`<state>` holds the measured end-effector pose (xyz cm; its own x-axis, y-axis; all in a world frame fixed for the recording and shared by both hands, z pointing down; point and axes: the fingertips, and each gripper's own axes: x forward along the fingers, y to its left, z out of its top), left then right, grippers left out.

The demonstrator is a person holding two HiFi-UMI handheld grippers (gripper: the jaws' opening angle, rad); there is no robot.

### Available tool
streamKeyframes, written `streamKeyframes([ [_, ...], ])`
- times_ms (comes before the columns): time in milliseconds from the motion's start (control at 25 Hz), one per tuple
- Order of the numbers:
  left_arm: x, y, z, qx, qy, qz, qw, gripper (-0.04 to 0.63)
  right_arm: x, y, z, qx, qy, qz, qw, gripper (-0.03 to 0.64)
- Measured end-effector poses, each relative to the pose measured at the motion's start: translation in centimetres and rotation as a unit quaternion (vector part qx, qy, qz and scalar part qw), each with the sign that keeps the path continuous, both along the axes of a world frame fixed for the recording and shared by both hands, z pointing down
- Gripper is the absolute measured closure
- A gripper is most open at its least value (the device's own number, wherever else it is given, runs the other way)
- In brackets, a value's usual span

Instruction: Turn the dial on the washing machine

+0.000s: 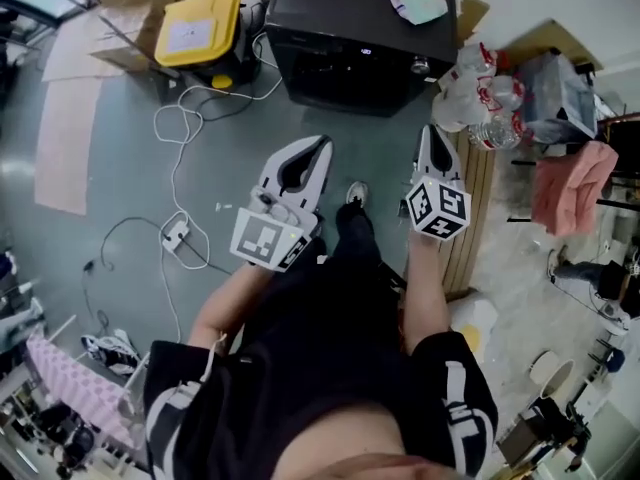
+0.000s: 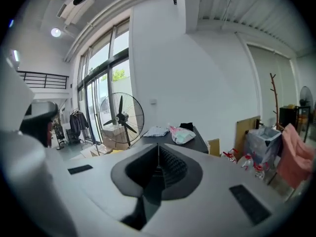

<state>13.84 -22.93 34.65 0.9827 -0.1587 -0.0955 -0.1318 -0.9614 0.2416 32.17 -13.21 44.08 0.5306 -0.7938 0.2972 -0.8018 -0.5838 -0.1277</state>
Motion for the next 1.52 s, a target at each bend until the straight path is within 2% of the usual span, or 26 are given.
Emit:
streamKeyframes([
  [240, -4.3, 2.6, -2.4, -0.009, -0.003, -0.011, 0.9999, 0.573, -7.7, 4.4, -6.4, 0.031, 0.003, -0.022, 0.999, 0.589],
  [480, -5.1, 4.5, -2.7, -0.016, -0.009, -0.019, 0.9997, 0.572, -11.3, 6.8, -8.8, 0.035, 0.012, -0.038, 0.999, 0.591],
  [800, -4.5, 5.8, -2.5, -0.005, -0.011, -0.033, 0.9994, 0.572, -11.3, 9.2, -8.6, 0.035, 0.011, -0.045, 0.998, 0.592],
  [1520, -1.7, 6.7, -3.3, 0.011, -0.009, -0.024, 0.9996, 0.573, -9.1, 9.2, -8.5, 0.039, 0.009, -0.051, 0.998, 0.592],
])
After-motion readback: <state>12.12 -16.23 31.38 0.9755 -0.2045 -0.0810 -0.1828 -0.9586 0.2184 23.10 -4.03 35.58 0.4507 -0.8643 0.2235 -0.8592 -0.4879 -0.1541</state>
